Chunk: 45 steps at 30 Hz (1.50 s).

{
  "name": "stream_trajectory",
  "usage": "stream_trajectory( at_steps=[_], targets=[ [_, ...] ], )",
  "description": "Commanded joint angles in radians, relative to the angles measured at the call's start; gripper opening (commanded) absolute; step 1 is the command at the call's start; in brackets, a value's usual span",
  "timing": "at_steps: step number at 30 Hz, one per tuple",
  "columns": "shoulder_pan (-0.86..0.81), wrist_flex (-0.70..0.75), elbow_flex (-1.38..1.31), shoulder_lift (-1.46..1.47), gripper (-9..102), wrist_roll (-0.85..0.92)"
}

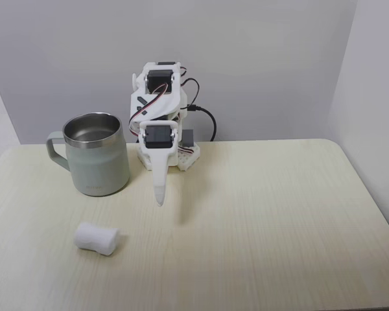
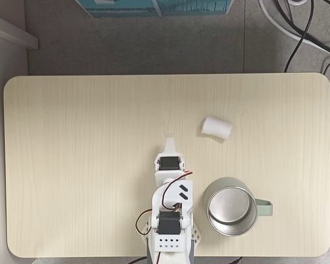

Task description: Grasp a dressing and put it in the cup.

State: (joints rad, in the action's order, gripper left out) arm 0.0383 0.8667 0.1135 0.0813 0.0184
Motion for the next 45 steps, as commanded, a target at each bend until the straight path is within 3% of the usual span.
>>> stream_trajectory(
  at_steps=[1, 20, 28, 38, 45],
  targets=[
    [0.006, 0.0, 0.031, 0.005, 0, 0.008],
    [-0.002, 0.0, 0.032, 0.005, 0, -0.014],
    [-0.018, 0.089, 0.207, -0.008, 0, -0.038],
    [-0.181, 0.213, 0.857, -0.769, 2, -0.041],
    [-0.325, 0.439, 1.218, -1.175, 14, -0.049]
  ],
)
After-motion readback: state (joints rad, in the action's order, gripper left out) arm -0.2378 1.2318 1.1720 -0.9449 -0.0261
